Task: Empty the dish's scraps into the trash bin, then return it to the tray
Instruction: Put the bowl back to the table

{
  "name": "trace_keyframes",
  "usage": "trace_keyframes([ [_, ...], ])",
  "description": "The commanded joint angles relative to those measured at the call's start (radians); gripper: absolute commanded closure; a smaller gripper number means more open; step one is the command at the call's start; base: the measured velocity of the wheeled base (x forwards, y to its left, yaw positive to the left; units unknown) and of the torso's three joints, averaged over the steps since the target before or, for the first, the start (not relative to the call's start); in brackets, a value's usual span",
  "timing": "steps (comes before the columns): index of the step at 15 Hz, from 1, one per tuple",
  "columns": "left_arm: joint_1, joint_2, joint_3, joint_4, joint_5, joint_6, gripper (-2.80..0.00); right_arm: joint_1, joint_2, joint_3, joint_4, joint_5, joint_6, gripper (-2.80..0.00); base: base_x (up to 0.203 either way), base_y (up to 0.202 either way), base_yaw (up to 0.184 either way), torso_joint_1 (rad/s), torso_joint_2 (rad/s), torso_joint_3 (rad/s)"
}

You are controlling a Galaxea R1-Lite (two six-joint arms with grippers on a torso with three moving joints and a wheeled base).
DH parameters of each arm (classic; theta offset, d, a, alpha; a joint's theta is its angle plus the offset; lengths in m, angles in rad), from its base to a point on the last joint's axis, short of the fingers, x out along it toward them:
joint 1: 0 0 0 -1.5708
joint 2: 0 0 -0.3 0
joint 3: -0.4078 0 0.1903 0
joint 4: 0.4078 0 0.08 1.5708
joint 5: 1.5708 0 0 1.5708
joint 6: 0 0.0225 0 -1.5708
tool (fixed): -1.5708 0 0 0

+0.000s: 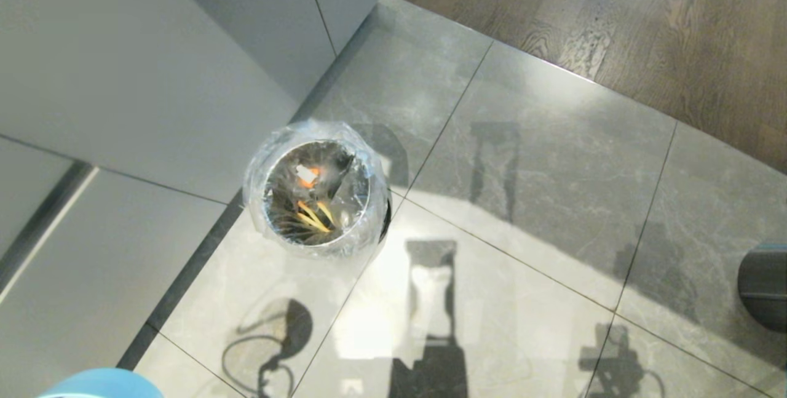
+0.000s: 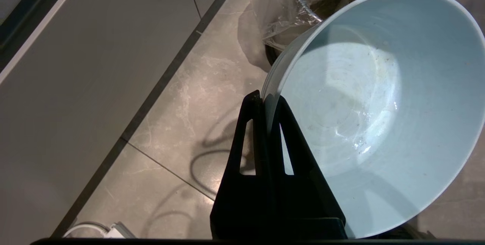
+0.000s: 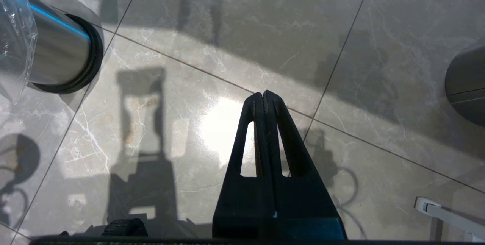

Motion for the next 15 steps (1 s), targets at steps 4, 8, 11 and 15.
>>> trace_keyframes([
  [4, 0.000, -0.001, 0.000, -0.001, 0.001, -0.001, 0.00, 0.000, 0.000, 0.000, 0.000, 0.000, 0.001, 0.00, 0.000, 0.000, 0.000, 0.000, 0.00, 0.000],
  [8, 0.000, -0.001, 0.000, 0.001, -0.001, 0.001, 0.00, 0.000, 0.000, 0.000, 0.000, 0.000, 0.001, 0.00, 0.000, 0.000, 0.000, 0.000, 0.00, 0.000],
  [11, 0.000, -0.001, 0.000, 0.001, -0.001, 0.001, 0.00, 0.000, 0.000, 0.000, 0.000, -0.001, 0.001, 0.00, 0.000, 0.000, 0.000, 0.000, 0.00, 0.000],
  [15, 0.000, -0.001, 0.000, 0.001, -0.001, 0.002, 0.00, 0.000, 0.000, 0.000, 0.000, 0.000, 0.001, 0.00, 0.000, 0.000, 0.000, 0.001, 0.00, 0.131],
])
